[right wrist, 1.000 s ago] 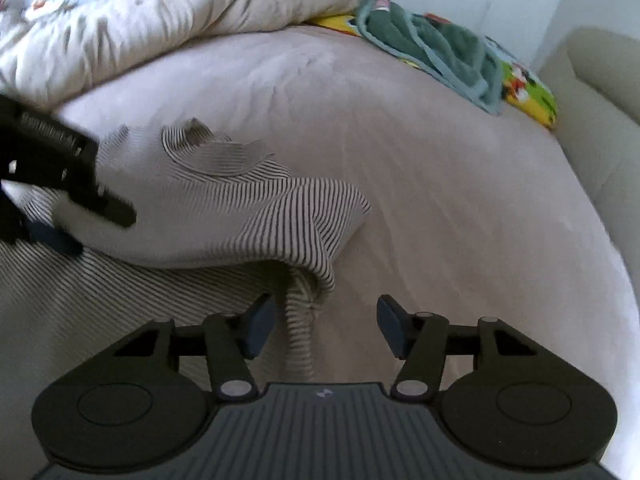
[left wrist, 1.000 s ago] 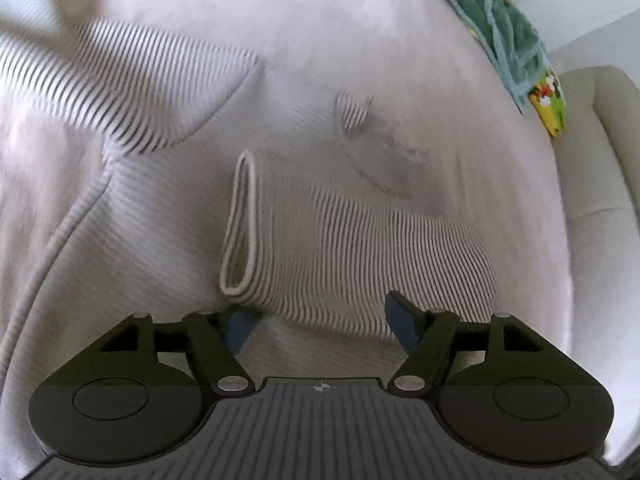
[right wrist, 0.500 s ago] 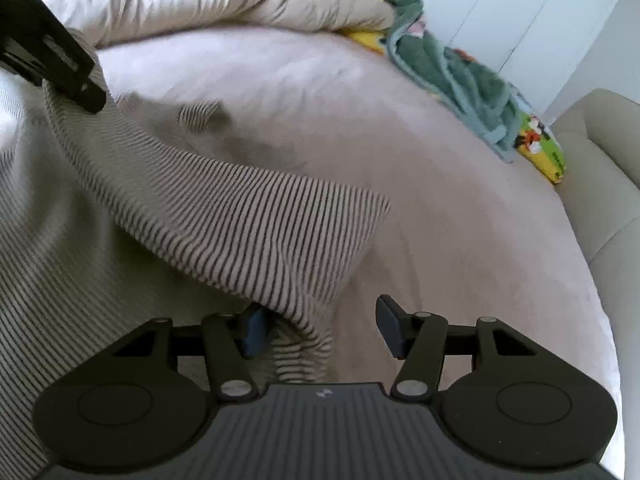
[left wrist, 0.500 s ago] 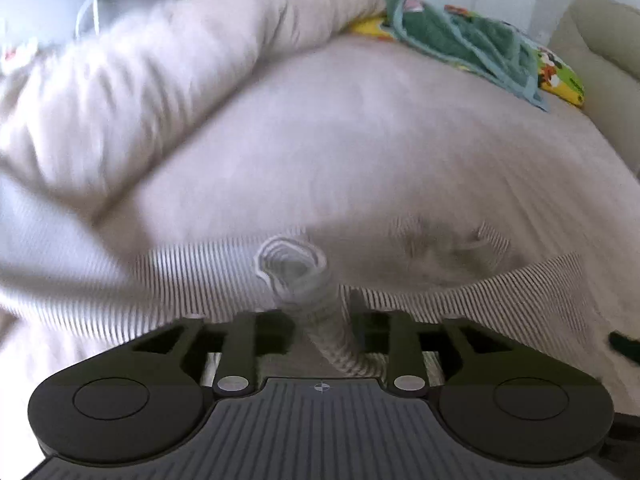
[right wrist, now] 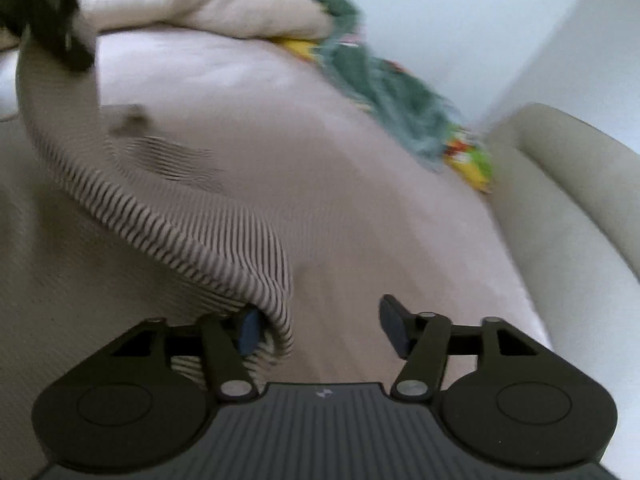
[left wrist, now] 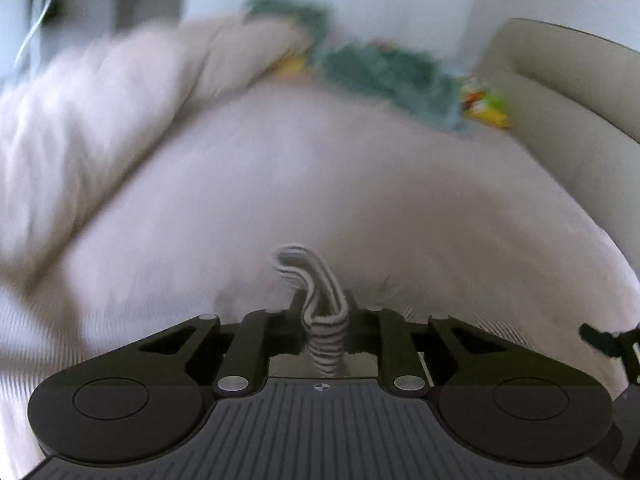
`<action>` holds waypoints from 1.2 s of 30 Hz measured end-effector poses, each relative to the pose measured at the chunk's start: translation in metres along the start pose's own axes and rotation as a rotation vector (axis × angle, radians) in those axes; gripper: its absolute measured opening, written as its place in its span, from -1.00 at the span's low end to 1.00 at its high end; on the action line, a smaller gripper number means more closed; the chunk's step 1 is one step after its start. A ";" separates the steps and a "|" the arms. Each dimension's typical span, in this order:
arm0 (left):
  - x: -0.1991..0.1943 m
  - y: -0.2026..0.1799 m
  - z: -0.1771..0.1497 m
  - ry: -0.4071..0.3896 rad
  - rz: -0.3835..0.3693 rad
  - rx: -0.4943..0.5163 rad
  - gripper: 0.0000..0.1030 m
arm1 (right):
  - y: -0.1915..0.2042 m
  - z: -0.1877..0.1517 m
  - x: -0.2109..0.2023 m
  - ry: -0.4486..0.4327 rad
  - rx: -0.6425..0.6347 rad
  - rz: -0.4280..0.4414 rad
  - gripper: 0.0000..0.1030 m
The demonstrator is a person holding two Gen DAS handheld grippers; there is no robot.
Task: Fold clothes
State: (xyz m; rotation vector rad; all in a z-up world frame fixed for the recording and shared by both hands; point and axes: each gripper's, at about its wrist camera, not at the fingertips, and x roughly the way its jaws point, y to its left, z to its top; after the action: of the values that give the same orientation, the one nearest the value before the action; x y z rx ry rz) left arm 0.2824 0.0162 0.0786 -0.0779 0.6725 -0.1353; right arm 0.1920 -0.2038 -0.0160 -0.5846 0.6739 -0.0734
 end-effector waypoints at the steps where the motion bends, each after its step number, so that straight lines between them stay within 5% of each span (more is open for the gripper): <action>1: 0.002 -0.004 0.000 -0.011 0.000 0.039 -0.63 | 0.000 -0.002 0.001 0.013 0.005 -0.006 0.31; 9: 0.035 0.038 -0.042 0.116 0.143 0.019 -0.57 | 0.008 -0.003 0.006 0.022 -0.018 0.030 0.38; 14: 0.011 0.058 -0.038 0.110 0.202 -0.052 -0.50 | -0.020 0.001 -0.014 0.016 0.154 0.251 0.51; 15: 0.005 0.060 -0.033 0.105 0.193 -0.080 -0.48 | -0.029 0.002 -0.021 -0.002 0.208 0.301 0.59; 17: -0.003 0.063 -0.027 0.103 0.112 -0.160 0.05 | -0.047 0.006 -0.025 -0.023 0.341 0.381 0.61; 19: -0.004 0.063 -0.027 0.141 0.037 -0.239 0.28 | -0.066 0.010 -0.022 -0.028 0.476 0.441 0.58; 21: 0.006 0.060 -0.031 0.214 0.005 -0.311 0.28 | -0.078 0.013 -0.014 -0.011 0.569 0.466 0.13; 22: 0.014 0.060 -0.036 0.257 0.006 -0.347 0.27 | -0.079 0.014 -0.004 0.023 0.586 0.447 -0.11; 25: 0.034 0.055 -0.046 0.307 0.039 -0.368 0.18 | -0.079 0.009 0.008 0.057 0.612 0.426 -0.12; 27: 0.034 0.046 -0.043 0.271 0.074 -0.281 -0.27 | -0.077 0.005 0.009 0.064 0.609 0.420 -0.12; 28: 0.033 0.041 -0.040 0.250 0.091 -0.233 -0.70 | -0.075 0.002 0.009 0.066 0.601 0.415 -0.12; 36: 0.032 0.050 -0.040 0.201 0.170 -0.127 -0.71 | -0.068 0.000 0.000 0.020 0.552 0.441 -0.12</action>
State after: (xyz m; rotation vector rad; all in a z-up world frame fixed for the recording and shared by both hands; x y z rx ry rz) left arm 0.2869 0.0594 0.0223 -0.1297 0.8849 0.0640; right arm 0.2000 -0.2608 0.0208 0.1008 0.7503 0.1445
